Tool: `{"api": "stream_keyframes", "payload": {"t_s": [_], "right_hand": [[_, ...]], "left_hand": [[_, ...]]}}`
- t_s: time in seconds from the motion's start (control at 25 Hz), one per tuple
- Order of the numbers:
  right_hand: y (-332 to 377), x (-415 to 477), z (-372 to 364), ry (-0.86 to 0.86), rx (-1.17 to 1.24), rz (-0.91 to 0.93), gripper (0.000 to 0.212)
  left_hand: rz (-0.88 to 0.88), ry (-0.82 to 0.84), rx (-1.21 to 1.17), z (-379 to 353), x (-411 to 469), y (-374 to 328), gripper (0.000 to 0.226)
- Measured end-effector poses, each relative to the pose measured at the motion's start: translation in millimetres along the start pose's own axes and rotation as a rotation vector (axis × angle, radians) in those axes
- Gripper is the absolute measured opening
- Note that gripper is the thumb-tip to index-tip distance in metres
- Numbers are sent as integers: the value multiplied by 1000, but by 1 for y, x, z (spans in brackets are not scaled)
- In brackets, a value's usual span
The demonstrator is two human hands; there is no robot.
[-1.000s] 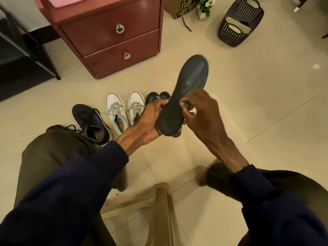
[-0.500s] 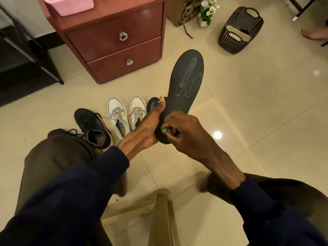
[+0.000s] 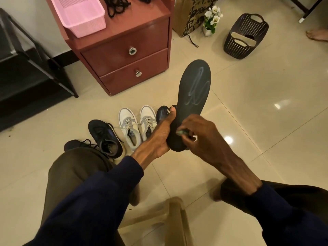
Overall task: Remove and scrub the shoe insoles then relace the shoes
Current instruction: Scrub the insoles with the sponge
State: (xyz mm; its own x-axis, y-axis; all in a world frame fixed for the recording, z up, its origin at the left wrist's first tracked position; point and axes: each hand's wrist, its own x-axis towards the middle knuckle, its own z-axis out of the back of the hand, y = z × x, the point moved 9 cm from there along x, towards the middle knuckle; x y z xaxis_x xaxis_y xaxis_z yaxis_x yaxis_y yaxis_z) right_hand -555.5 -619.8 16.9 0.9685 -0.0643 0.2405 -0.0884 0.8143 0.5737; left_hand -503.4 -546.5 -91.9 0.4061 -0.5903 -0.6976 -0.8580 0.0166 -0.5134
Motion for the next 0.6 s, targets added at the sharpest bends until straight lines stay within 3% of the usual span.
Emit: {"api": "stream_keyframes", "payload": {"t_s": [0.12, 0.28, 0.32, 0.48, 0.6], "right_hand": [[-19, 3, 25, -172, -52, -132, 21], [23, -3, -17, 168, 70, 34, 15], [12, -2, -15, 189, 57, 7, 18], [-32, 1, 16, -42, -98, -179, 36], [21, -4, -18, 133, 51, 19, 15]], "left_hand": [[-17, 34, -60, -7, -3, -7, 42], [22, 22, -31, -2, -5, -2, 50], [16, 12, -41, 0, -3, -2, 49], [7, 53, -62, -1, 6, -1, 45], [39, 53, -52, 4, 8, 6, 49]]}}
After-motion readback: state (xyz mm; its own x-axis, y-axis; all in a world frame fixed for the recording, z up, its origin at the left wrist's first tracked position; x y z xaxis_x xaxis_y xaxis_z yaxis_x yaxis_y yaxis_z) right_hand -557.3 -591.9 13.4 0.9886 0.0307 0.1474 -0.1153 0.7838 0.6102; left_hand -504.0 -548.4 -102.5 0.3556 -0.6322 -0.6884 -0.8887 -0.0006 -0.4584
